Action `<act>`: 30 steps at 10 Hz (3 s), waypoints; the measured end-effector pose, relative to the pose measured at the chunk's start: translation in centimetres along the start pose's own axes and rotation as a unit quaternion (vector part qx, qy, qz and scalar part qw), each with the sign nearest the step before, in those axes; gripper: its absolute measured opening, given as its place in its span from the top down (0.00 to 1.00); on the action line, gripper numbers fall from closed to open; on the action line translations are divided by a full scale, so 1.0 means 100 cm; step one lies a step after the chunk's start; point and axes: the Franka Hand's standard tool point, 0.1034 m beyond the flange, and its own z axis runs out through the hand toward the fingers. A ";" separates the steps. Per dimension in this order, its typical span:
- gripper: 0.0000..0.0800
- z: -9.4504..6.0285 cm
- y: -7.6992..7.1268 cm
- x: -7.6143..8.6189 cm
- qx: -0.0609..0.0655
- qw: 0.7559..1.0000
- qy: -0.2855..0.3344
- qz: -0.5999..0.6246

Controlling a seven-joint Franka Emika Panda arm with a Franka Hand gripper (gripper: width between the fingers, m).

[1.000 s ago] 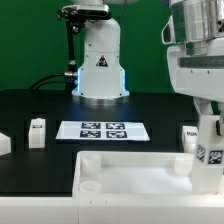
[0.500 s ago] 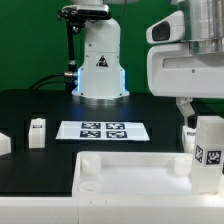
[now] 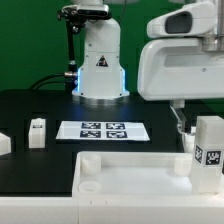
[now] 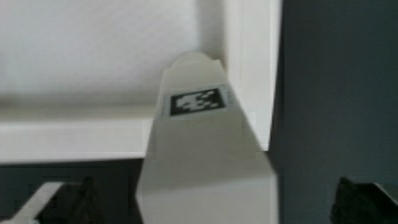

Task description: Assemble desk

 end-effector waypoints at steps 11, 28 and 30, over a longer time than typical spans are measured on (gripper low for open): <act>0.64 0.001 0.006 -0.003 -0.012 0.867 0.015 0.498; 0.19 0.000 -0.004 -0.004 -0.005 0.959 0.008 0.282; 0.19 0.000 -0.001 0.001 -0.018 0.996 0.008 0.085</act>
Offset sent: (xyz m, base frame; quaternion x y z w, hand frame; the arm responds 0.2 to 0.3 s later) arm 0.0000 0.0000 0.0000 0.0000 0.0000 0.0000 1.0000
